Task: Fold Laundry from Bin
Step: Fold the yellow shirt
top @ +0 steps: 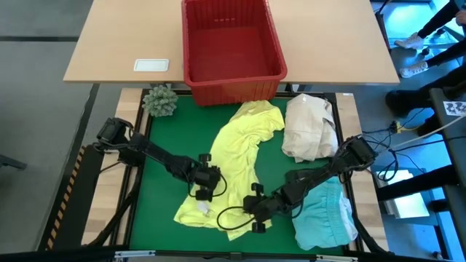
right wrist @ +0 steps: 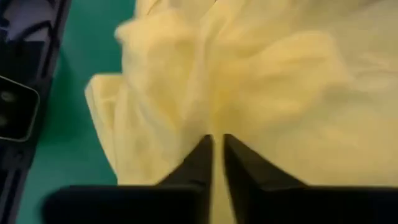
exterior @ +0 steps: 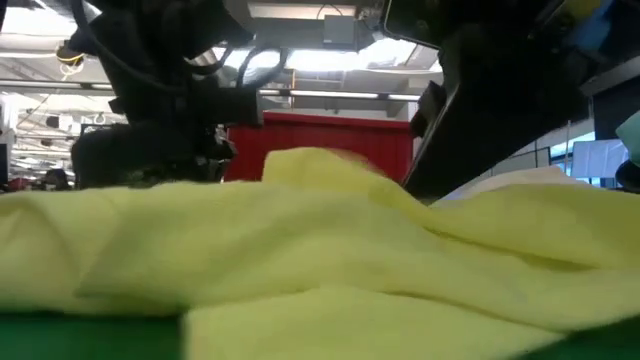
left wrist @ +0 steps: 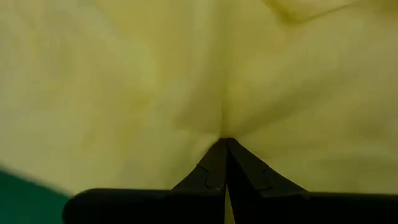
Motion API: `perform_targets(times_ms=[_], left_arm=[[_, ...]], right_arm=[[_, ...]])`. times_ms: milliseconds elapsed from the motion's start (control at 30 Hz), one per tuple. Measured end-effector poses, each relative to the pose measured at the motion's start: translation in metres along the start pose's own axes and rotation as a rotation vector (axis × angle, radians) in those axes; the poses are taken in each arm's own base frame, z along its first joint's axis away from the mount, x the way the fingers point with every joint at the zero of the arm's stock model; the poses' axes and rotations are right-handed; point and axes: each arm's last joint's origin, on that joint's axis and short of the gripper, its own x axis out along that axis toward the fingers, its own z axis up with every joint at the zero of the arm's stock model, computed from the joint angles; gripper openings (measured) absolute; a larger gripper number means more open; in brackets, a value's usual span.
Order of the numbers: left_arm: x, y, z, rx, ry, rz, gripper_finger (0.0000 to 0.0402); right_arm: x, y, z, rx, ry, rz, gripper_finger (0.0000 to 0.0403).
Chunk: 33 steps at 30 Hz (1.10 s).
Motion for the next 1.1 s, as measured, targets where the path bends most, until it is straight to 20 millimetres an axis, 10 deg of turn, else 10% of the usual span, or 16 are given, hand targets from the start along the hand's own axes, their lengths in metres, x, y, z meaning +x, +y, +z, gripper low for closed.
perform_targets(times_ms=[600, 1100], left_arm=[[-0.004, 0.022, -0.021, -0.010, 0.208, 0.169, 0.0002], [-0.003, 0.019, -0.015, -0.030, 0.157, 0.130, 0.0002]], right_arm=[[-0.022, 0.017, 0.012, 0.053, -0.018, -0.254, 0.0016], [0.033, -0.001, 0.043, -0.069, -0.220, 0.003, 0.0160]])
